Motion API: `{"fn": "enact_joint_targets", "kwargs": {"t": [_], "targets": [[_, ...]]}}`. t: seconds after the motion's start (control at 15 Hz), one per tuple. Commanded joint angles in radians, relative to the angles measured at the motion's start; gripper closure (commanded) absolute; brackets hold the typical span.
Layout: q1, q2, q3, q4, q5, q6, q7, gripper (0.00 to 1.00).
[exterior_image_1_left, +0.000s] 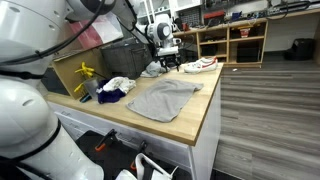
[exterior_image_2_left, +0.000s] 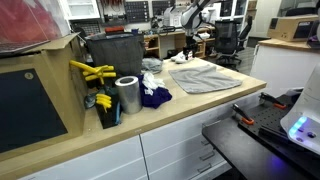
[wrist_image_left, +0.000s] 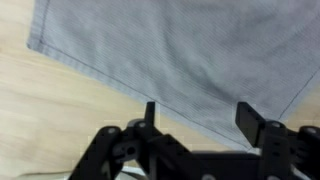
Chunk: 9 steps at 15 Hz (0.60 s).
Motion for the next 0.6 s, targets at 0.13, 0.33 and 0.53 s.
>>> {"fn": "enact_joint_targets", "kwargs": {"t": [0.13,0.33,0.53], "targets": [[-0.052,-0.257,-0.04,-0.35,-0.017,-0.05,-0.08,0.0],[-0.06,-0.375,-0.065,-0.514,-0.034,-0.029,-0.097,0.0],[-0.072,-0.514,-0.108,-0.673,-0.073,0.006,-0.096,0.0]]}}
